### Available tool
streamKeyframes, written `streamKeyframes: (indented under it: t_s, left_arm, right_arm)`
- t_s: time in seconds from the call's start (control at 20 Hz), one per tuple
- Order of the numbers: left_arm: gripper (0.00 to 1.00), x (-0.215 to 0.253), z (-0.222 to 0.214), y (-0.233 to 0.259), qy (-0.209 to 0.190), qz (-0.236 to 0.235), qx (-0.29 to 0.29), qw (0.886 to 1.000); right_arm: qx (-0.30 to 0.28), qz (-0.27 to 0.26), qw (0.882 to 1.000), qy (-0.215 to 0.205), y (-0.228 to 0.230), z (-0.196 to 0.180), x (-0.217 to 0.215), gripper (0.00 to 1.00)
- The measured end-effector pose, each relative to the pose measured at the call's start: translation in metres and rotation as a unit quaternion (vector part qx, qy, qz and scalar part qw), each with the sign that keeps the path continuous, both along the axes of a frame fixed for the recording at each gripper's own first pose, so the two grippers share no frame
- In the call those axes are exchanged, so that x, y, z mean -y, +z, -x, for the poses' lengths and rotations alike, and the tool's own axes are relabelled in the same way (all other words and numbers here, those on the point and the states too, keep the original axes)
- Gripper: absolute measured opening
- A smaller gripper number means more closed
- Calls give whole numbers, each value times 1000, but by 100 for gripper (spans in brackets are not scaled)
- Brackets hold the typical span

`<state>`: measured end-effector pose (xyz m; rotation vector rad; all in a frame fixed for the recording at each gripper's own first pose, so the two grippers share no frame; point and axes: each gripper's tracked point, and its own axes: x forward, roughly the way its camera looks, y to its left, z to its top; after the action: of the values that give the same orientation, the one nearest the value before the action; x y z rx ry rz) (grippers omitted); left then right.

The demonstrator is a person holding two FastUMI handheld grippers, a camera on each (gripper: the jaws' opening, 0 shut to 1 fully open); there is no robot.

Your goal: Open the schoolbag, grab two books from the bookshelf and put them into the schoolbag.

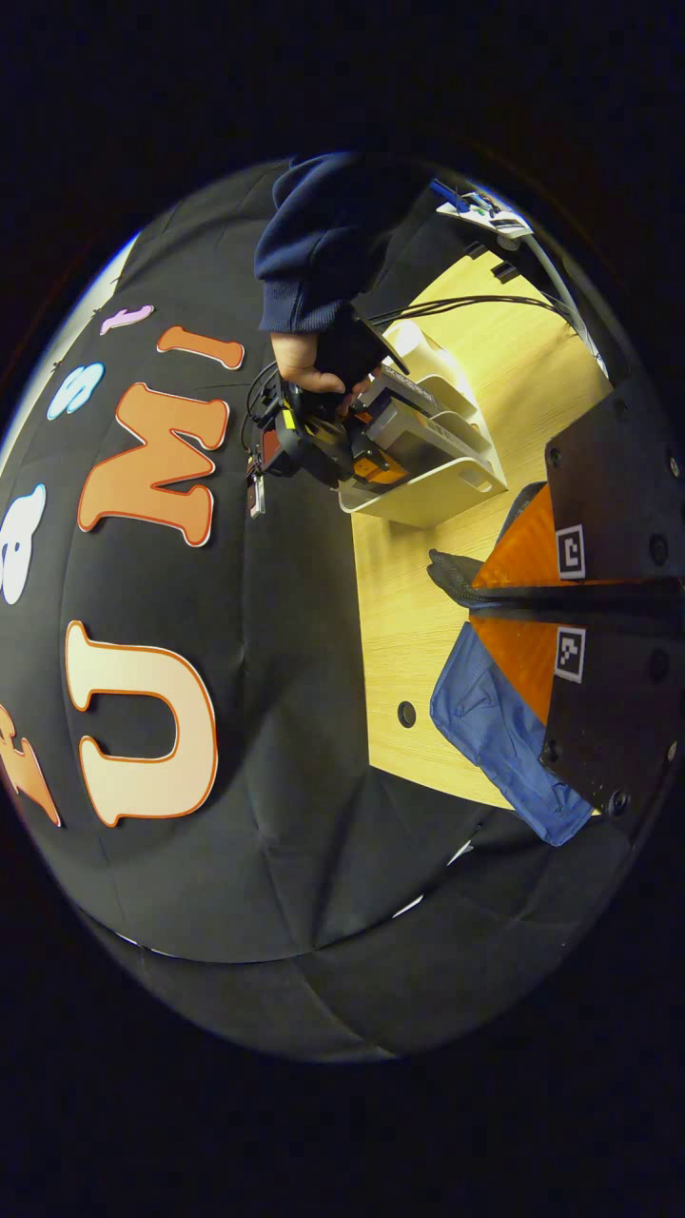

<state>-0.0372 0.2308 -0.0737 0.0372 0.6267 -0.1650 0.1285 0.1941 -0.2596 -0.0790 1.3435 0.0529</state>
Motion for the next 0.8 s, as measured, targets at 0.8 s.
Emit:
streamKeyframes:
  t_s: [0.8]
  left_arm:
    - [5,7,-2,-12,-35,-6,-29,999]
  right_arm:
    - [112,-97,989,-12,158,46,62,40]
